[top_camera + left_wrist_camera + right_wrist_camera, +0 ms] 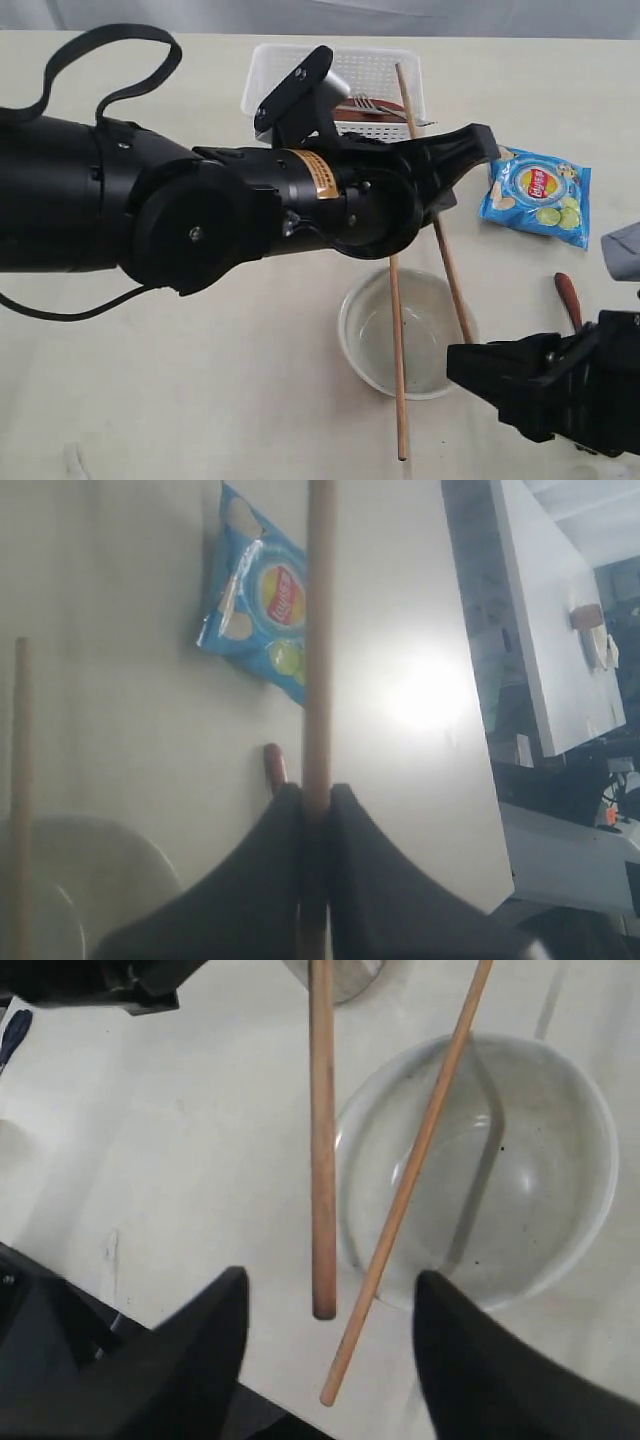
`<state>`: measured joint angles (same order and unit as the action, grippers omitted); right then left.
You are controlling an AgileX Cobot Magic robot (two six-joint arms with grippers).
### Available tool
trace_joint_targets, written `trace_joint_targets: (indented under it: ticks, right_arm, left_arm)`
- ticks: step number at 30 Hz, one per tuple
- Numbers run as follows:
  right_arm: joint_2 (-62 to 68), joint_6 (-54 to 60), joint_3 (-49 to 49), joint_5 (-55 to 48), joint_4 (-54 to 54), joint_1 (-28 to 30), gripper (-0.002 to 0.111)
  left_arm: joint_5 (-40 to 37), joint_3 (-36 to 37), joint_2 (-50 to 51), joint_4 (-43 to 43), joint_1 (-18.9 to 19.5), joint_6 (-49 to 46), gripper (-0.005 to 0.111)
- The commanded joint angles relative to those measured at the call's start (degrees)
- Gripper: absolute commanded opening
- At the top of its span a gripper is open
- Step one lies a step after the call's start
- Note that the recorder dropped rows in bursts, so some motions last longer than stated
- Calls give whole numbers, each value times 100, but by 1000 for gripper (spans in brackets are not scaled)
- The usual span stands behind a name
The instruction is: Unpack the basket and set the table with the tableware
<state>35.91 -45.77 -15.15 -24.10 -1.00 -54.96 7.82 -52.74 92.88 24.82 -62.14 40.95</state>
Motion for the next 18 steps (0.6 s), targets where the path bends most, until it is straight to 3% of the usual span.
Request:
trace_joint_targets:
  ticks: [1,5,11,18]
  right_arm:
    - [-27,88,-70,-70,-37,0,61]
    - [-52,260,-398,-670,-112,0,58]
    - [-176,989,-1361,-2621,-378,0,57]
    - [-243,878,-2375,-4045,-2005,0,57]
  left_arm:
    - [132,19,-128,-348,91,-103,0]
    - [-212,19,-311,-400,93,-379,0]
    - [-837,19,-578,-400,93,-895,0]
    - [-1980,19,-545,-317,42,-1196,0]
